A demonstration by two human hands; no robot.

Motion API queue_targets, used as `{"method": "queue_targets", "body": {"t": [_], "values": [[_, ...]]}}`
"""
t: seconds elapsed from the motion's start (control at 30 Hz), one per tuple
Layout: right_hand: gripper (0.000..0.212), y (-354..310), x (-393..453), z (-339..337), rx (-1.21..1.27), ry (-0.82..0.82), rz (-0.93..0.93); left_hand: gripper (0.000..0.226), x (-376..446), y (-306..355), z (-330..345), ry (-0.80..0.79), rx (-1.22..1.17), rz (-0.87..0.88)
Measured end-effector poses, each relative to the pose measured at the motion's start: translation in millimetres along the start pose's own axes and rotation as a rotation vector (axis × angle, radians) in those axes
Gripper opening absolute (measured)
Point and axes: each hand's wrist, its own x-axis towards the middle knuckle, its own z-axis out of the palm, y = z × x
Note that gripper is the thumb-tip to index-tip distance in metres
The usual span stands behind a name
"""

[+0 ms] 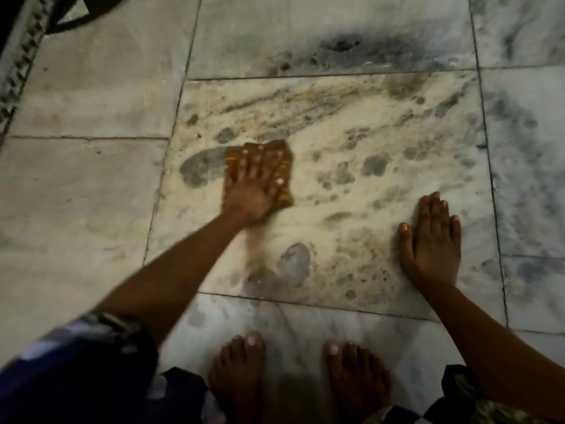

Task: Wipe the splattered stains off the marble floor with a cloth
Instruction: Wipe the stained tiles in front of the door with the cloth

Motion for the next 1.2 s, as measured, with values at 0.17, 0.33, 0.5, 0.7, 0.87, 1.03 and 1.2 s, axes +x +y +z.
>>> {"method": "queue_targets", "body": {"t": [0.17, 0.33, 0.5, 0.7, 0.87, 1.03, 1.2], "values": [[0.072, -4, -1, -1, -0.03, -0.024, 0.006, 0.057, -87, -92, 16, 0.016, 0.284, 0.405], [0.071, -2, 1, 0, -0.046, -0.021, 0.009, 0.053, -169, -42, 69, 0.08, 0.162, 0.551], [0.069, -1, 1, 1, -0.057, -0.042, 0.016, 0.053, -90, -20, 55, 0.115, 0.115, 0.483], [0.07, -1, 1, 0, -0.042, -0.037, 0.011, 0.058, -106, -96, 45, 0.21, 0.072, 0.099], [0.07, -1, 1, 1, -0.054, -0.033, 0.027, 0.056, -138, -20, 68, 0.118, 0.141, 0.738], [0.069, -3, 1, -1, -0.044, -0.037, 0.03, 0.054, -49, 58, 48, 0.079, 0.133, 0.965], [0.071, 16, -13, -14, -0.049, -0.072, 0.02, 0.052, -28, 22, 27, 0.183, 0.109, 0.554]]}}
